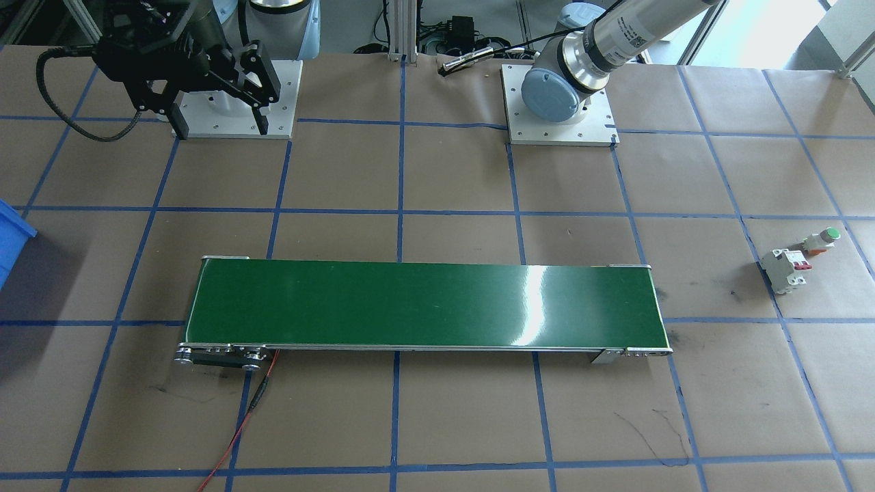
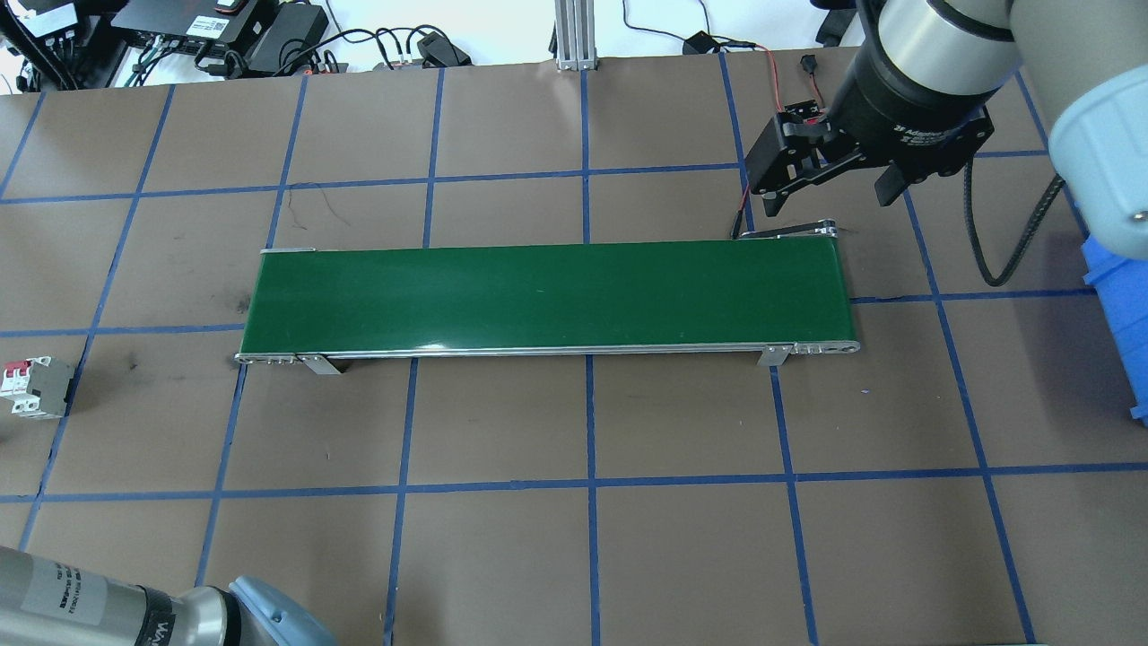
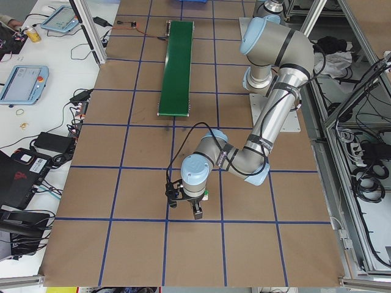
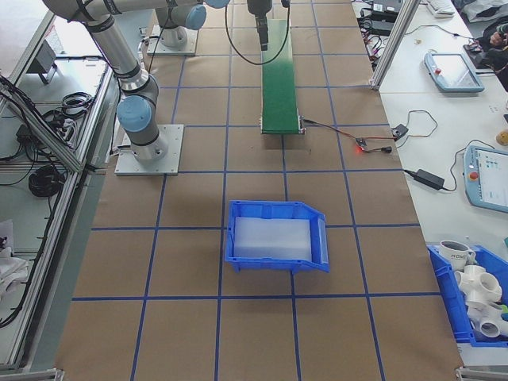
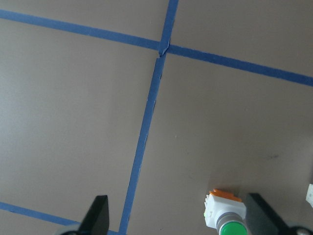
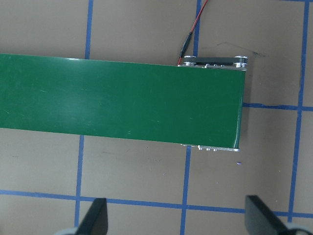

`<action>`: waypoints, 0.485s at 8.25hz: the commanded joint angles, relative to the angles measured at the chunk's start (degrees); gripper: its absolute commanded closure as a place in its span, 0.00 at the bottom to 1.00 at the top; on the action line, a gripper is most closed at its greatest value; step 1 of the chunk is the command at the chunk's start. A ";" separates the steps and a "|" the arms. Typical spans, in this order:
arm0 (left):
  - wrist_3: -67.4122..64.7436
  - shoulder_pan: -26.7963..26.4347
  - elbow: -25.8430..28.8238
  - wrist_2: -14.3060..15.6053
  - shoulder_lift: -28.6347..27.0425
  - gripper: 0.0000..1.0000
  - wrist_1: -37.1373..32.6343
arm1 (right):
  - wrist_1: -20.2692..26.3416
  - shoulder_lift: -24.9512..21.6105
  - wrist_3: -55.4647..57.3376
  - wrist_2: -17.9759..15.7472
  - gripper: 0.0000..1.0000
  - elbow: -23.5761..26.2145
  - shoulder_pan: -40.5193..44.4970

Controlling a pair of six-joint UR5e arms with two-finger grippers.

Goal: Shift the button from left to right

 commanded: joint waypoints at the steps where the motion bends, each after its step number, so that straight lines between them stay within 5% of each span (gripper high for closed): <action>1: 5.33 0.27 -3.02 -0.25 -0.62 0.00 0.44 | 0.00 -0.02 0.03 0.00 0.00 0.00 0.02; 4: 7.73 0.00 -9.44 -0.07 1.47 0.00 0.79 | 0.00 -0.02 0.04 0.00 0.00 0.00 0.02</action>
